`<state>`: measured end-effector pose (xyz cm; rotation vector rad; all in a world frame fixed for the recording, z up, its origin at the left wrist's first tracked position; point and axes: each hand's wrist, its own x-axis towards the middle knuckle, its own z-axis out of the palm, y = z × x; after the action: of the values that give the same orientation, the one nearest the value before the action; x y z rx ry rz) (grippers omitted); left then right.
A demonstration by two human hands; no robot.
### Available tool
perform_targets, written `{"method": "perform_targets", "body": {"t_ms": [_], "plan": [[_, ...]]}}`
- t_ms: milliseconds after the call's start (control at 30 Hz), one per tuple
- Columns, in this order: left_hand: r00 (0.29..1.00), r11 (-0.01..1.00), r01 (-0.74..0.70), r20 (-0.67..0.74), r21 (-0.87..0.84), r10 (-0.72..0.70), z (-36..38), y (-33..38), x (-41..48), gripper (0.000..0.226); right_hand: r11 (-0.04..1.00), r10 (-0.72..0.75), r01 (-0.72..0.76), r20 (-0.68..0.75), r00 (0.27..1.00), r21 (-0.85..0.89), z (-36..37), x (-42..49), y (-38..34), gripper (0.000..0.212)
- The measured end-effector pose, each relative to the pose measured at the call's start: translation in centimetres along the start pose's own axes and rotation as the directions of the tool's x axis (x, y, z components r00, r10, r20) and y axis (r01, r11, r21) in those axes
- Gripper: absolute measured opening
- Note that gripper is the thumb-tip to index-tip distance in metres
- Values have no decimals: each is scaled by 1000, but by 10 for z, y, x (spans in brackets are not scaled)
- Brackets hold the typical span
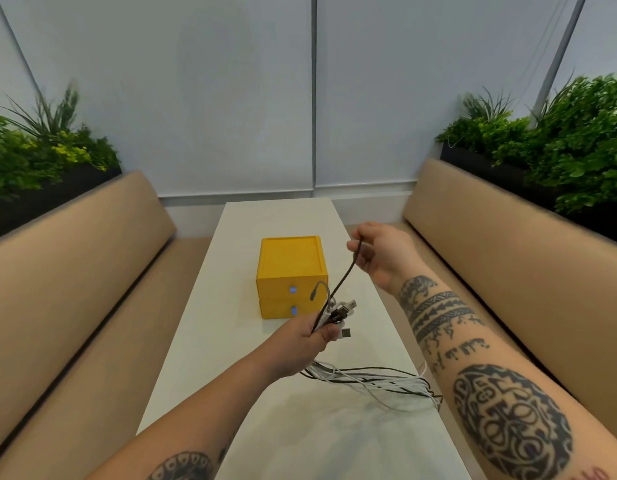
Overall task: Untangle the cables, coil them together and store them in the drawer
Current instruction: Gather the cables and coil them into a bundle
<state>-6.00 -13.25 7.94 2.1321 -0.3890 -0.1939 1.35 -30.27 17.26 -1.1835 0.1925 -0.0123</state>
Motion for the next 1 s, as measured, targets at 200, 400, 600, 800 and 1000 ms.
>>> {"method": "perform_targets", "body": {"t_ms": [200,400,600,800,1000], "plan": [[998,987,57,-8,-152,-59,-1,-3,1,19,977,-208,210,62,976,-29,-8,-6,-1,12],[995,967,95,33,-237,-90,-2,-12,3,27,898,-327,356,148,933,-259,-1,-3,12,13],[997,948,78,26,-308,-74,3,-4,5,28,793,-195,337,312,930,-508,8,-2,23,14],[999,917,44,-11,-396,-53,5,4,8,30,568,-180,433,408,895,-700,8,-1,29,17],[998,906,37,-30,-422,-55,-1,6,12,32,466,-61,441,469,881,-767,6,-10,29,27]]}}
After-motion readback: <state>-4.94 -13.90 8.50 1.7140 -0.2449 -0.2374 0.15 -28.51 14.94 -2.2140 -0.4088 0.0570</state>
